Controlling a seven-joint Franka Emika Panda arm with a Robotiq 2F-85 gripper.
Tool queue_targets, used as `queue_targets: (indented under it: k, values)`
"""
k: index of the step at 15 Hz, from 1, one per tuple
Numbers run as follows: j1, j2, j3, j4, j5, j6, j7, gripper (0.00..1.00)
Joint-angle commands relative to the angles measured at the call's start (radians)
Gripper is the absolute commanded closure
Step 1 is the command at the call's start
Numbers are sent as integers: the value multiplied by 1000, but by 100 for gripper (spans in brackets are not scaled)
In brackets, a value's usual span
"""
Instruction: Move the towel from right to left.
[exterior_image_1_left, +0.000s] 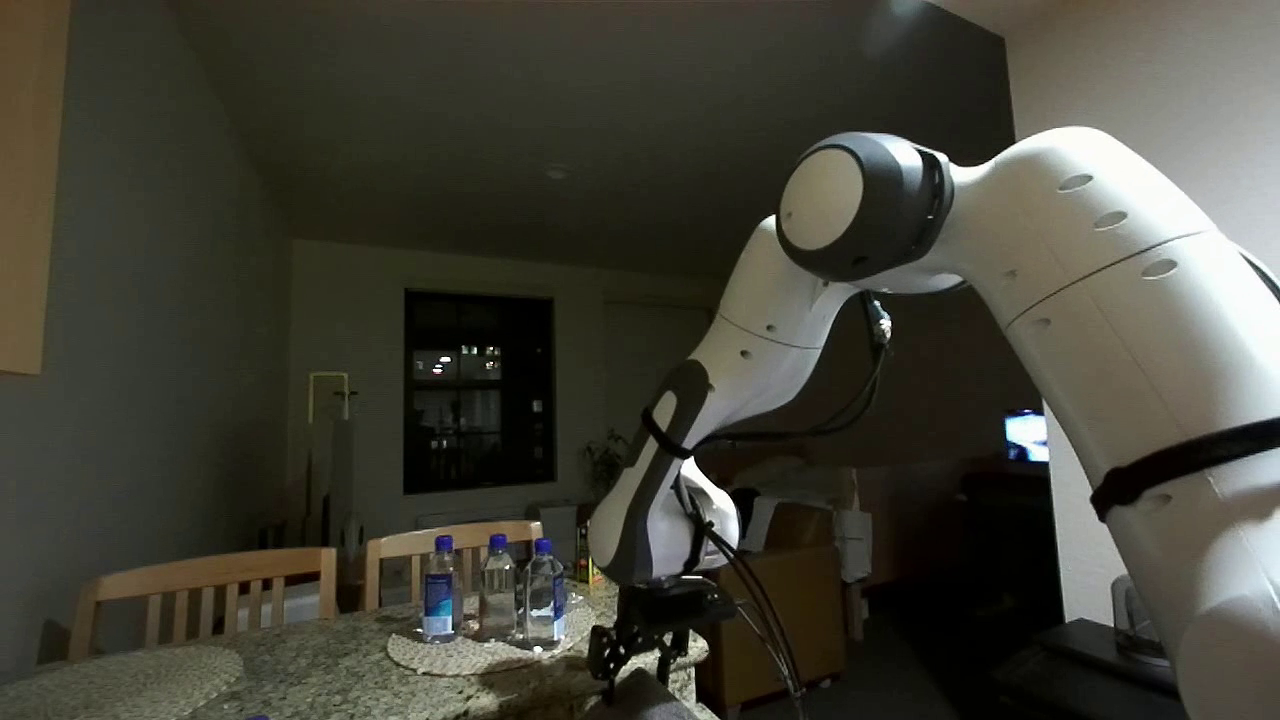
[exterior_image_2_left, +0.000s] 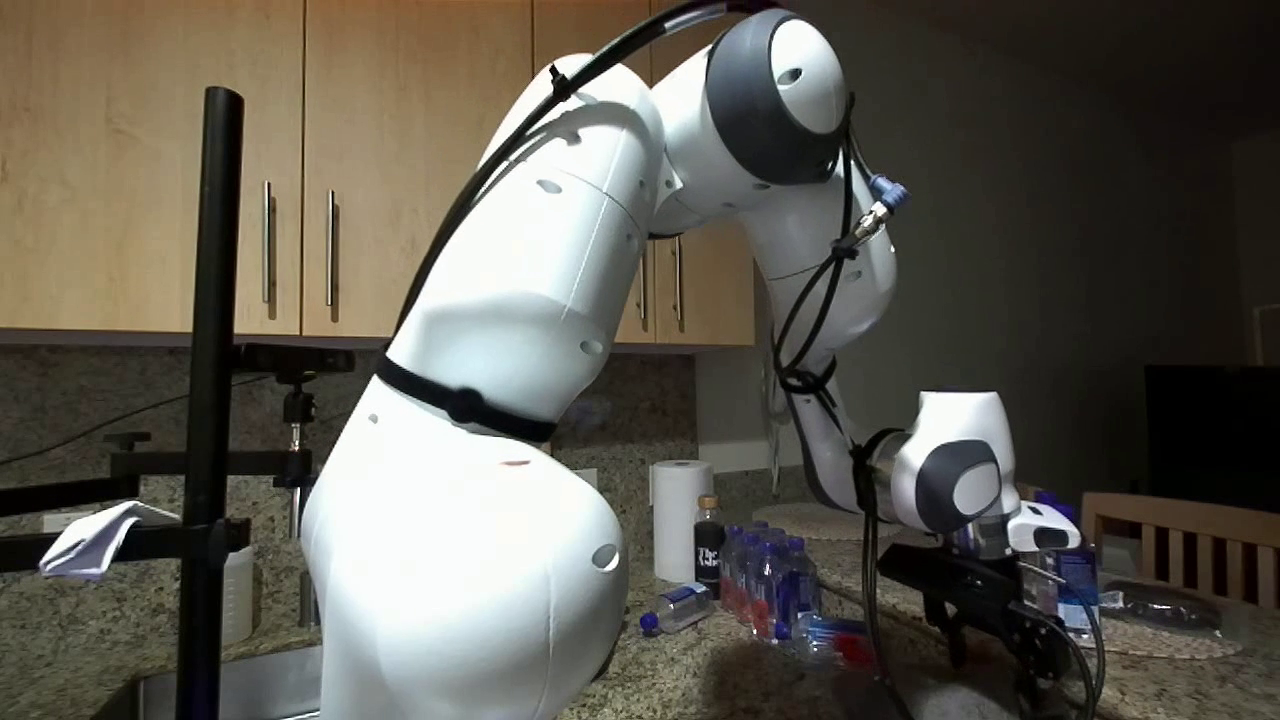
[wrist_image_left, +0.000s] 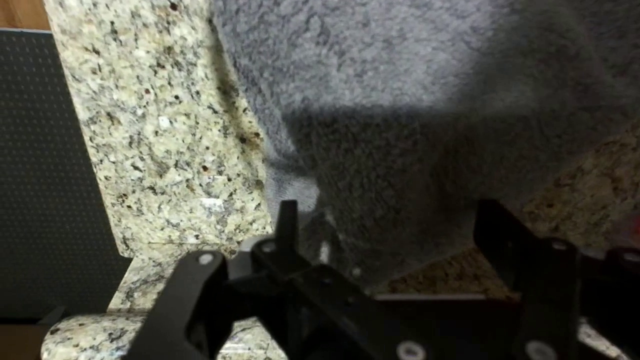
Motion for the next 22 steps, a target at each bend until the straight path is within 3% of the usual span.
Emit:
queue_targets:
  k: [1,9,12,22]
  values:
    - [19,37,-20,29,-40,-12,57,40]
    - [31,47,-20,58,-29,-30,89,89]
    - [37,26,-19,69,-26,-40,103,94]
    - [44,-98,10,73,-31,-162,88,91]
